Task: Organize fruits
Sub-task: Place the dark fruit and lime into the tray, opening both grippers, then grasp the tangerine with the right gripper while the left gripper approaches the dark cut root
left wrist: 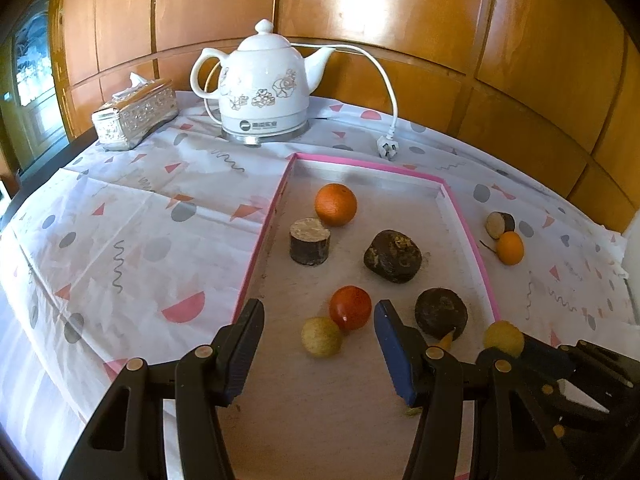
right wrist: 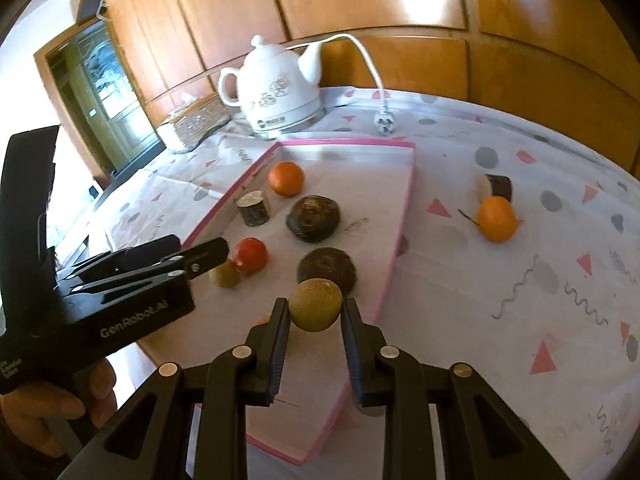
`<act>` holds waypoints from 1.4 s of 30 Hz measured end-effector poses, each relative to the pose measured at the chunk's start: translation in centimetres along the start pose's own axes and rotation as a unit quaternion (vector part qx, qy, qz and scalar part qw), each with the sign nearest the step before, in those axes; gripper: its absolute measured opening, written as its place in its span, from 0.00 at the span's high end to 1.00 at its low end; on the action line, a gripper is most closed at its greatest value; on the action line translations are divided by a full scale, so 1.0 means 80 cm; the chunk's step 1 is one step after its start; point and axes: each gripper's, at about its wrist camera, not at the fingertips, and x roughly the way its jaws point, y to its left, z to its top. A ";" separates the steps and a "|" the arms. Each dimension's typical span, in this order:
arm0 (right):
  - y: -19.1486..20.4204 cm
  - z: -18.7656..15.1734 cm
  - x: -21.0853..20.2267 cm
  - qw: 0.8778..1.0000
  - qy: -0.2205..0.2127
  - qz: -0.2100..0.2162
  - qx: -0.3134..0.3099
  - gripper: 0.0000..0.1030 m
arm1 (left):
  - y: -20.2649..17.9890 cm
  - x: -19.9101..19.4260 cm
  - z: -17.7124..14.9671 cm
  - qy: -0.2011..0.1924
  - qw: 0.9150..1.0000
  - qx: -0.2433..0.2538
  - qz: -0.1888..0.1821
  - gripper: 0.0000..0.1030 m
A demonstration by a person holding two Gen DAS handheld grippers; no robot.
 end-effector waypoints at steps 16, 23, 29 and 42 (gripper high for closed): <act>0.010 -0.001 0.009 1.000 0.007 -0.005 0.002 0.62 | 0.006 -0.003 -0.003 -0.002 1.000 -0.004 -0.001 0.41; -0.010 -0.006 -0.004 0.999 -0.009 -0.017 0.028 0.62 | -0.003 -0.004 -0.005 -0.001 1.000 0.005 -0.004 0.41; -0.052 -0.009 -0.018 0.996 -0.026 -0.045 0.077 0.62 | -0.017 -0.005 -0.005 -0.003 1.000 0.024 -0.016 0.41; -0.146 -0.014 -0.023 0.984 -0.020 -0.110 0.142 0.62 | -0.060 -0.001 -0.002 0.006 0.996 0.060 -0.063 0.41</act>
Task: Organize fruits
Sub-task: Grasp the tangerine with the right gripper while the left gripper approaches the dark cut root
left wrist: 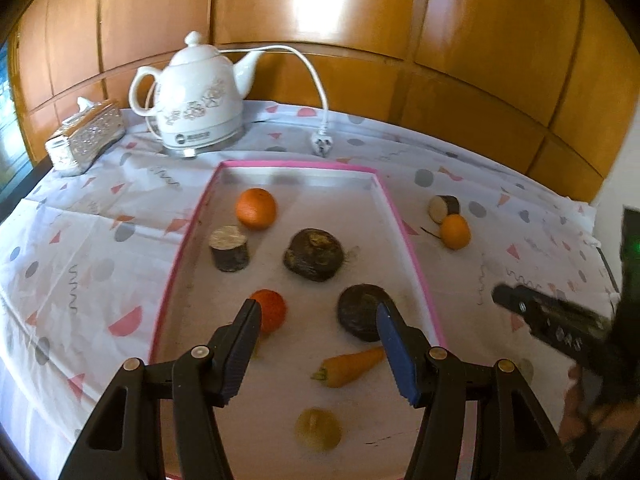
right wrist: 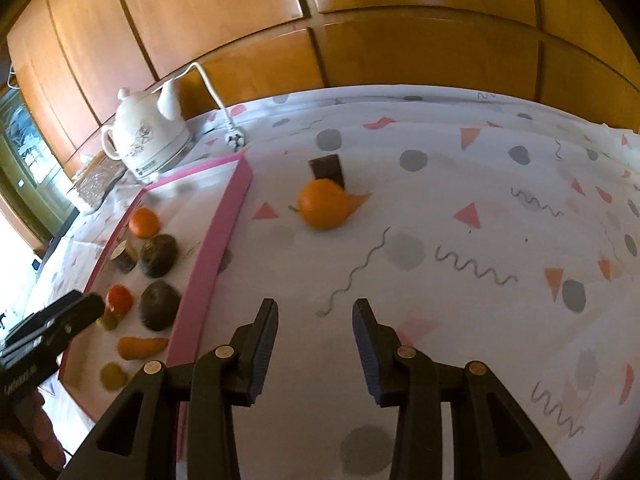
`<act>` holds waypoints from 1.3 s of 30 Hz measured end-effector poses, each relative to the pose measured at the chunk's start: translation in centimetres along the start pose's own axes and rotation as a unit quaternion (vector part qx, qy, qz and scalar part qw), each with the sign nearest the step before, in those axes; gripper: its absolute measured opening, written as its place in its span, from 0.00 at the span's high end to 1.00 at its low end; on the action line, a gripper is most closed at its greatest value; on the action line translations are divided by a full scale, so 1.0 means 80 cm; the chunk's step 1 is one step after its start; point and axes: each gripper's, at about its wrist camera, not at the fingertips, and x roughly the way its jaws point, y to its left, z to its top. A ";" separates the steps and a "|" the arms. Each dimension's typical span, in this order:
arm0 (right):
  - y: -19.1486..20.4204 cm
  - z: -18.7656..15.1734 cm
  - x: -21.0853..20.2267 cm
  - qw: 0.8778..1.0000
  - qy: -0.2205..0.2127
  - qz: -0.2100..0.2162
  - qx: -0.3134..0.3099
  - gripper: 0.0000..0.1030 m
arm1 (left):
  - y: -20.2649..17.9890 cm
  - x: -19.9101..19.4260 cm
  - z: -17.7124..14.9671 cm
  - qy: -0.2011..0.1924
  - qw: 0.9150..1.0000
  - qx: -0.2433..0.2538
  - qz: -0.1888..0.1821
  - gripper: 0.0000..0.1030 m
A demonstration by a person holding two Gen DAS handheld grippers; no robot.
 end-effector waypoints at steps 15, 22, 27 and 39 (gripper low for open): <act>0.013 0.067 0.079 0.999 0.013 -0.018 -0.036 0.43 | -0.016 0.023 0.007 0.016 1.000 0.008 -0.025 0.40; 0.011 0.065 0.088 0.999 0.015 -0.034 -0.032 0.63 | -0.032 0.040 0.030 0.014 0.999 0.004 -0.036 0.40; 0.011 0.064 0.089 0.998 0.012 -0.035 -0.047 0.64 | -0.051 0.063 0.053 0.016 0.999 0.008 -0.042 0.40; 0.005 0.063 0.084 0.997 0.011 -0.039 -0.069 0.65 | -0.101 0.120 0.094 0.038 0.996 0.023 -0.078 0.45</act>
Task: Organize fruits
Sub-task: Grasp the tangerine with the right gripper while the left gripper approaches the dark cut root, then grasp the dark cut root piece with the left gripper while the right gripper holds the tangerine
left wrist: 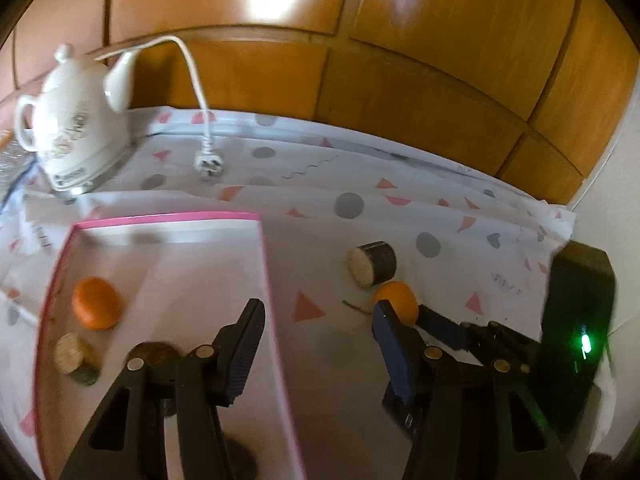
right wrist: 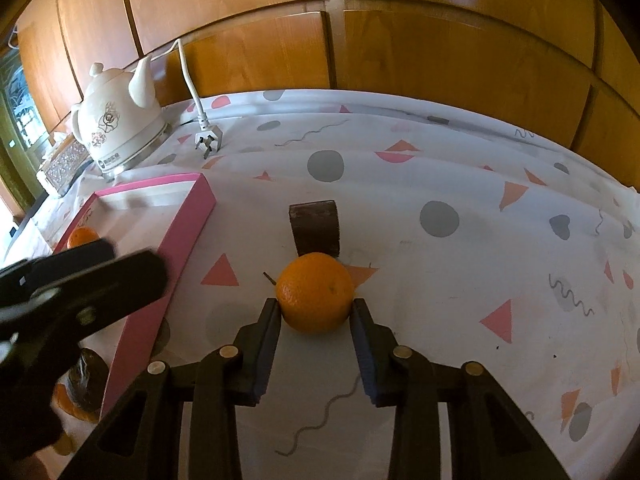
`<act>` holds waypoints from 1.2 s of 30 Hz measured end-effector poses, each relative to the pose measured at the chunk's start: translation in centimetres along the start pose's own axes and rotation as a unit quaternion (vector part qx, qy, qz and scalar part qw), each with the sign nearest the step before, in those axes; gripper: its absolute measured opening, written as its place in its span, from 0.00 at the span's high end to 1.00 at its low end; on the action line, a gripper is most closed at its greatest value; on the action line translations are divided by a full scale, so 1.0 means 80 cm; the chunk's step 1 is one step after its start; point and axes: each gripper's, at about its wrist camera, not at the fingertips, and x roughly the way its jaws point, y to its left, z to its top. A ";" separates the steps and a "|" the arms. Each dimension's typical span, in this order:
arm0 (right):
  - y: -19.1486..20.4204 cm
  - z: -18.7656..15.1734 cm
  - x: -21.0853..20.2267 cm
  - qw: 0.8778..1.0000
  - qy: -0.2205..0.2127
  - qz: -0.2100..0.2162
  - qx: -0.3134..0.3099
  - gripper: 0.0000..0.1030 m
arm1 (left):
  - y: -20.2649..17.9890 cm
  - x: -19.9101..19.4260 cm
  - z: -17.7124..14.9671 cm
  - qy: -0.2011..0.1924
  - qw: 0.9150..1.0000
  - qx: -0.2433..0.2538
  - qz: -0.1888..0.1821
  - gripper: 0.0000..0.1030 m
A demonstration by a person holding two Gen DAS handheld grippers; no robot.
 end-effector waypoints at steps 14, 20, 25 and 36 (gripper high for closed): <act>-0.019 -0.005 -0.007 1.000 -0.006 -0.004 -0.020 0.66 | -0.032 0.075 0.044 0.048 0.998 0.002 -0.042 0.45; -0.024 -0.007 -0.007 1.000 -0.006 -0.010 -0.022 0.66 | -0.041 0.104 0.053 0.072 0.997 -0.010 -0.041 0.47; -0.026 -0.009 -0.010 1.000 -0.006 -0.011 -0.019 0.66 | -0.039 0.111 0.045 0.080 0.996 -0.018 -0.045 0.65; -0.057 -0.037 -0.048 0.999 0.006 -0.032 0.016 0.66 | -0.058 0.053 -0.020 0.078 0.995 0.029 -0.050 0.68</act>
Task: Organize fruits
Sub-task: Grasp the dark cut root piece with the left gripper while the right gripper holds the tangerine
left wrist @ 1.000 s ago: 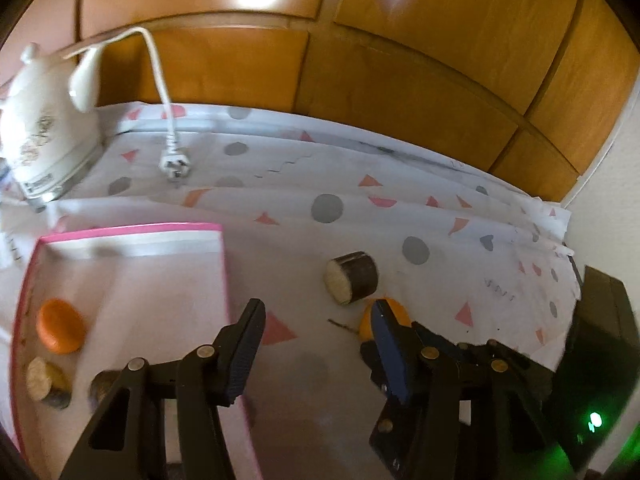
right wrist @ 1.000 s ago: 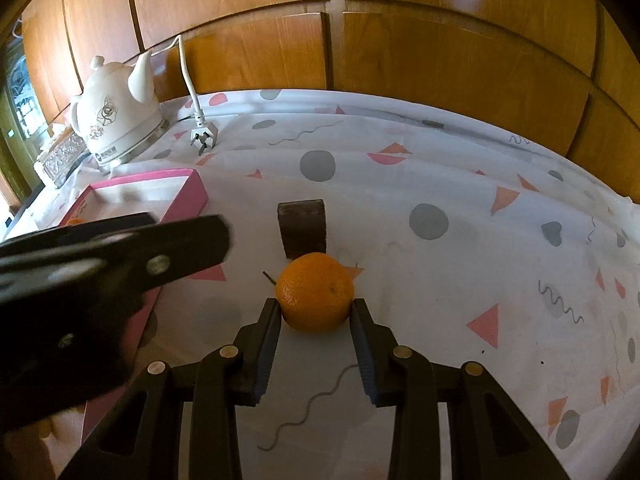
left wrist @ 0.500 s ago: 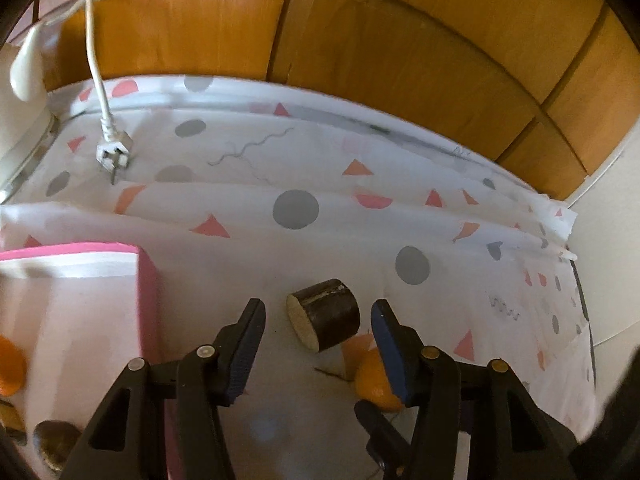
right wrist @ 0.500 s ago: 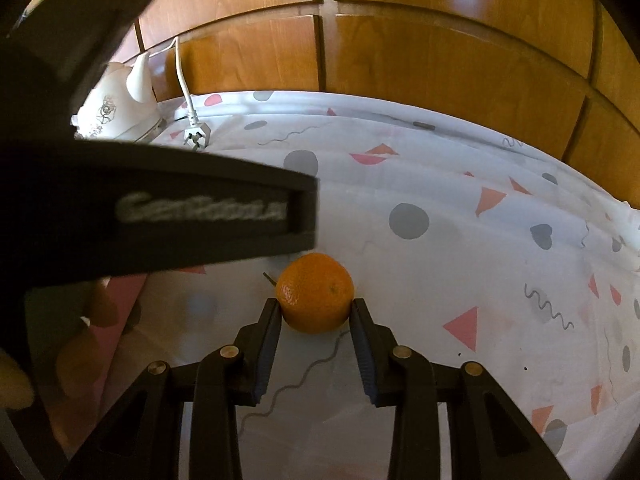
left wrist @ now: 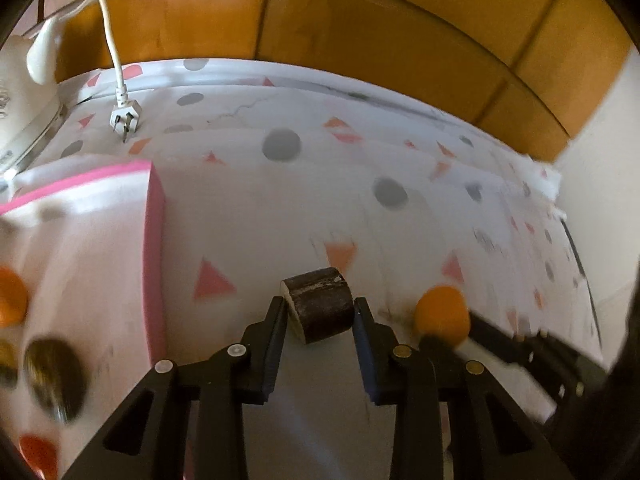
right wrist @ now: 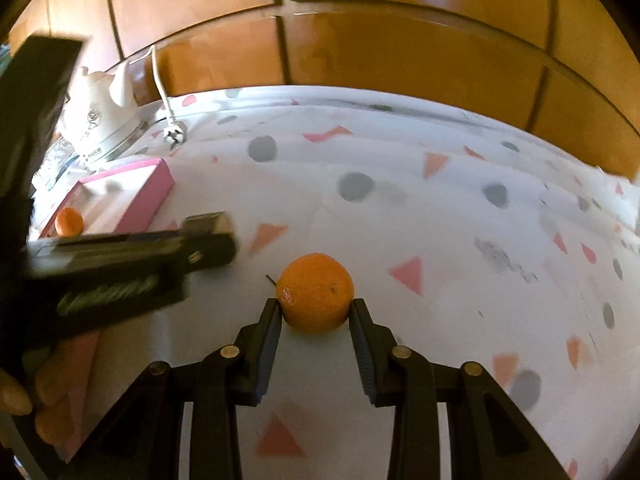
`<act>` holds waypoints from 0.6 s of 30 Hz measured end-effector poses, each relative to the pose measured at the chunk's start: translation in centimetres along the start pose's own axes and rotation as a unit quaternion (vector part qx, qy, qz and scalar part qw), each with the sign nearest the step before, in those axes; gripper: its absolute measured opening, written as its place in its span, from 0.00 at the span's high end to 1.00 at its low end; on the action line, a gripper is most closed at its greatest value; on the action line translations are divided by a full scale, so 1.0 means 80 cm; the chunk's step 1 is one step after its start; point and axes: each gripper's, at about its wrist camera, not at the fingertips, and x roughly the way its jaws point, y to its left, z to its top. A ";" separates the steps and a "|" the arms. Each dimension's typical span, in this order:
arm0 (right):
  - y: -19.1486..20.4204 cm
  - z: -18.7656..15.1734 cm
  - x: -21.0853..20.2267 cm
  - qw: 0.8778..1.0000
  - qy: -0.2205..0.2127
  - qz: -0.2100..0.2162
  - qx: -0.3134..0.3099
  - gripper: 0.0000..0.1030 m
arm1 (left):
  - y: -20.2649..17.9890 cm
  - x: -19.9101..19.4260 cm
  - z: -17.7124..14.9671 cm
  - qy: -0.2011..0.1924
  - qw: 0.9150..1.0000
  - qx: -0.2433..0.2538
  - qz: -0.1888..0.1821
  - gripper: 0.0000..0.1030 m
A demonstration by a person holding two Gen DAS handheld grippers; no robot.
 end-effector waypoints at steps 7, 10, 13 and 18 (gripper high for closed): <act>-0.037 -0.038 -0.028 0.999 0.007 -0.008 0.038 0.66 | -0.036 -0.032 -0.059 -0.002 0.999 0.034 -0.003 0.68; -0.049 -0.056 -0.045 0.999 0.007 -0.008 0.044 0.66 | -0.052 -0.045 -0.086 -0.006 0.999 0.048 -0.010 0.68; -0.057 -0.076 -0.060 0.999 0.007 -0.008 0.047 0.66 | -0.066 -0.055 -0.110 -0.025 0.997 0.067 -0.004 0.68; -0.062 -0.094 -0.066 0.998 -0.012 -0.006 0.057 0.66 | -0.066 -0.047 -0.120 -0.045 0.995 0.083 0.008 0.70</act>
